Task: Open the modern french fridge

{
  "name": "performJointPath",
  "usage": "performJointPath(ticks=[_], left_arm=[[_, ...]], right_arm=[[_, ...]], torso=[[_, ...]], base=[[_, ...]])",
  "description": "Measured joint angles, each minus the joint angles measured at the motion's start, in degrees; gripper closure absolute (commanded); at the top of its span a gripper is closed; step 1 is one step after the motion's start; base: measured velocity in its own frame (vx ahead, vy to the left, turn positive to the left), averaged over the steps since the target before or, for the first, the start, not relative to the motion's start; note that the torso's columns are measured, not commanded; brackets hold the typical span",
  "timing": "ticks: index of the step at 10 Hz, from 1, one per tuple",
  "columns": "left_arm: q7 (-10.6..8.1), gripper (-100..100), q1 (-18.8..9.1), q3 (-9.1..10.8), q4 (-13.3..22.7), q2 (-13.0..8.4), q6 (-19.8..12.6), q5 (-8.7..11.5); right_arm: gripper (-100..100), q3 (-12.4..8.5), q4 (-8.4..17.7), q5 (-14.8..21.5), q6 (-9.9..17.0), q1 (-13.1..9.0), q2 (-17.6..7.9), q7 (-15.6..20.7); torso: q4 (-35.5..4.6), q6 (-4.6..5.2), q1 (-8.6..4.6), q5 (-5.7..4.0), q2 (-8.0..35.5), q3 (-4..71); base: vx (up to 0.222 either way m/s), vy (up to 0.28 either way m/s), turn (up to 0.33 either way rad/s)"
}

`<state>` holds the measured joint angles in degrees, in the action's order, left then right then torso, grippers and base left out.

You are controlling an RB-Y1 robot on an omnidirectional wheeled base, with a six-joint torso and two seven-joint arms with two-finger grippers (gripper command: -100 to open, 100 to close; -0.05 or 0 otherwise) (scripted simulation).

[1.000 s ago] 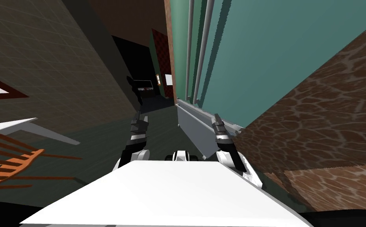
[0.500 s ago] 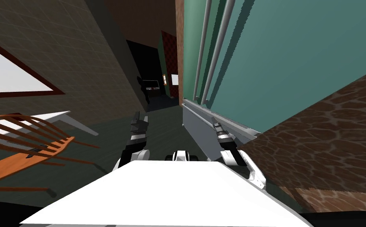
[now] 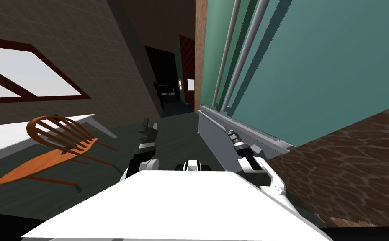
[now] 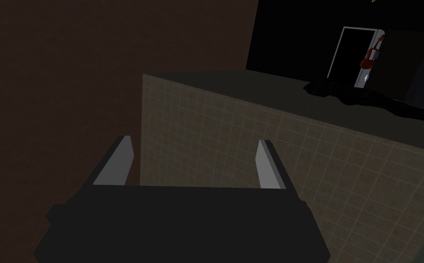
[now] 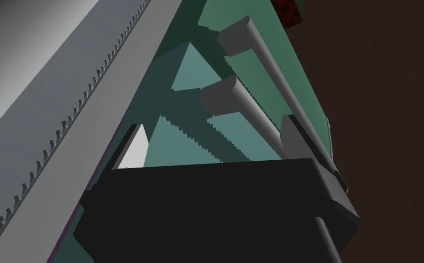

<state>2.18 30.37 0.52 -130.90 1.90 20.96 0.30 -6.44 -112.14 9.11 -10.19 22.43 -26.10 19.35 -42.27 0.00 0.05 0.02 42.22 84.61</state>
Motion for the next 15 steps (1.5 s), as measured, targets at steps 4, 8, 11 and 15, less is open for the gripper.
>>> performJointPath(ticks=[4, 8, 11, 15], left_arm=[[0.0, 0, 0.0, 0.0, 0.0, 0.0, 0.0, 0.0], [0.0, 0, 0.0, 0.0, 0.0, 0.0, 0.0, 0.0], [0.0, 0, 0.01, 0.01, 0.0, -0.01, 0.0, 0.0], [0.0, 0, 0.0, 0.0, 0.0, 0.0, 0.0, 0.0]], right_arm=[[-100, -2.46, 5.9, 3.12, 3.92, -2.35, -5.31, 5.05], [-100, -4.57, 11.78, 6.6, 8.38, -4.85, -10.27, 10.97], [-100, -5.85, 16.24, 8.12, 9.88, -6.17, -13.91, 13.93], [-100, -7.86, 20.88, 10.85, 13.75, -7.41, -18.86, 18.33]], torso=[[-0.01, 0.0, 0.07, 0.01, 0.06, -0.04], [0.0, 0.01, 0.01, 0.0, 0.01, -0.01], [-0.02, 0.03, -0.15, -0.04, 0.09, -0.05], [-0.01, 0.0, 0.08, 0.02, 0.04, -0.02]], base=[[-0.007, 0.097, 0.147], [0.0, 0.091, 0.145], [0.003, 0.062, 0.108], [0.009, 0.083, 0.135]])
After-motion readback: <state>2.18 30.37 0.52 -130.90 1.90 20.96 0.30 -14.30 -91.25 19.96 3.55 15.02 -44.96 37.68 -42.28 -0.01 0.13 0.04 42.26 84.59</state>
